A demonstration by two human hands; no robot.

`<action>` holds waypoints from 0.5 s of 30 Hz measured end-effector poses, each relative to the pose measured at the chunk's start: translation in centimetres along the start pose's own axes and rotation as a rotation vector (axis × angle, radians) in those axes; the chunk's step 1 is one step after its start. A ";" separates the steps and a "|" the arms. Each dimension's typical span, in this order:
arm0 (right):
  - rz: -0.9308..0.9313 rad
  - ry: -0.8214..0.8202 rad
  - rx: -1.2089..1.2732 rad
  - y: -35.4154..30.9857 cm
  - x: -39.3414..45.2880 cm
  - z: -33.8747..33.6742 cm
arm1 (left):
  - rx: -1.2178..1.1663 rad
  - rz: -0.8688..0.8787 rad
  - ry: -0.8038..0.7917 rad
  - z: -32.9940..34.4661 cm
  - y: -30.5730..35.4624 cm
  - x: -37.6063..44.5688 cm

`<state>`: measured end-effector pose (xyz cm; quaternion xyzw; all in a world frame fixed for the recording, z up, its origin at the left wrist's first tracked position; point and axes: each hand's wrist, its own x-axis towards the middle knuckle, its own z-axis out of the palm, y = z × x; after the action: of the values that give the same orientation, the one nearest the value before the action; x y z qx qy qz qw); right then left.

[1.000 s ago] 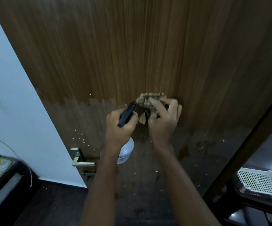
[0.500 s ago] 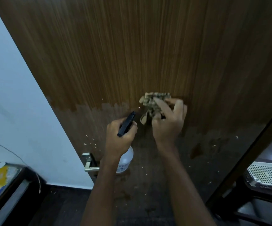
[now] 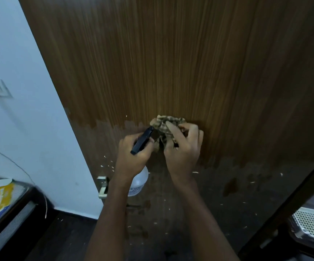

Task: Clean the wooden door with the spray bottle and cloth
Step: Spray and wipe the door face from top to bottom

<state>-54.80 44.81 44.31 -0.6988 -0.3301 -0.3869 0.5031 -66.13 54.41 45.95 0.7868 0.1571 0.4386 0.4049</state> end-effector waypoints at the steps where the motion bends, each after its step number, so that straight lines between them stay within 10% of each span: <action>1: 0.003 0.029 0.008 -0.8 1.1 0.3 | -0.013 0.006 0.006 -0.1 -0.1 0.2; 10: -0.043 -0.098 -0.085 0.1 -8.0 3.7 | -0.148 -0.006 0.010 -2.5 -1.6 0.7; 15: -0.033 0.148 -0.061 -4.5 0.0 4.2 | -0.123 0.018 -0.004 -3.8 -2.1 1.1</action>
<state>-57.76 50.05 45.50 -0.6778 -0.2914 -0.4557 0.4981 -68.43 58.27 46.07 0.7626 0.1218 0.4494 0.4490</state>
